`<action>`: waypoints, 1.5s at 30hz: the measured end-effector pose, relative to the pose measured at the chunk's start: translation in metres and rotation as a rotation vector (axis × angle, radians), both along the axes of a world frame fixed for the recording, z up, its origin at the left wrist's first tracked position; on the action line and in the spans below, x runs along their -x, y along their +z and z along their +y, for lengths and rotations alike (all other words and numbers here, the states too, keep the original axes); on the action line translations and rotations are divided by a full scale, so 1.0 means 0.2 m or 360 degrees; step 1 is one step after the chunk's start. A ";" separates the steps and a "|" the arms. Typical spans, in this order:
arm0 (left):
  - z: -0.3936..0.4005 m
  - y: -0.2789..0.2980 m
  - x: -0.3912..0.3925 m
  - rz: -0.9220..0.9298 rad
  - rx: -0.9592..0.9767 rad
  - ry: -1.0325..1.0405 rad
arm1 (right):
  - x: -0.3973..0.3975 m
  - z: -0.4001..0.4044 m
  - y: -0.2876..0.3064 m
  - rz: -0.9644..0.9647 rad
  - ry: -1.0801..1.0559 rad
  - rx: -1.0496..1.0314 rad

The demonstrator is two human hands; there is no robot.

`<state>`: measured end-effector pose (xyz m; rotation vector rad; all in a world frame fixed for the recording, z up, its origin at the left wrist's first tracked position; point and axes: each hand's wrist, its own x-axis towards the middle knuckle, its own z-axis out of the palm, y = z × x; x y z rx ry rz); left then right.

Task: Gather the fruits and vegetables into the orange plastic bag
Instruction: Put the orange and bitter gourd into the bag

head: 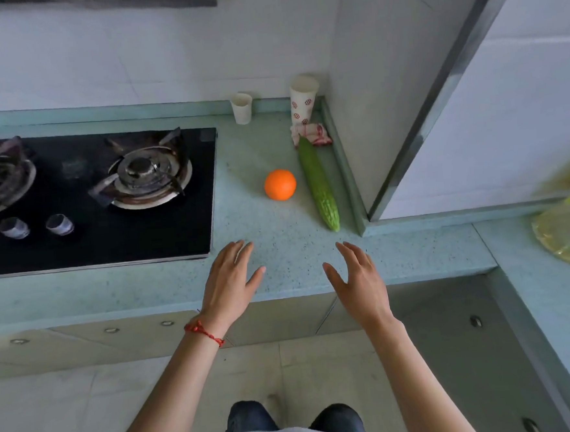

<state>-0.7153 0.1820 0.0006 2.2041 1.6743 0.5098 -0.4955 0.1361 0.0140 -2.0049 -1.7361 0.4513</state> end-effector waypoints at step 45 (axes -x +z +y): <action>1.18 -0.21 -0.45 -0.1259 0.0843 0.0934 | -0.22 1.39 -0.29 0.0942 -0.0465 0.0487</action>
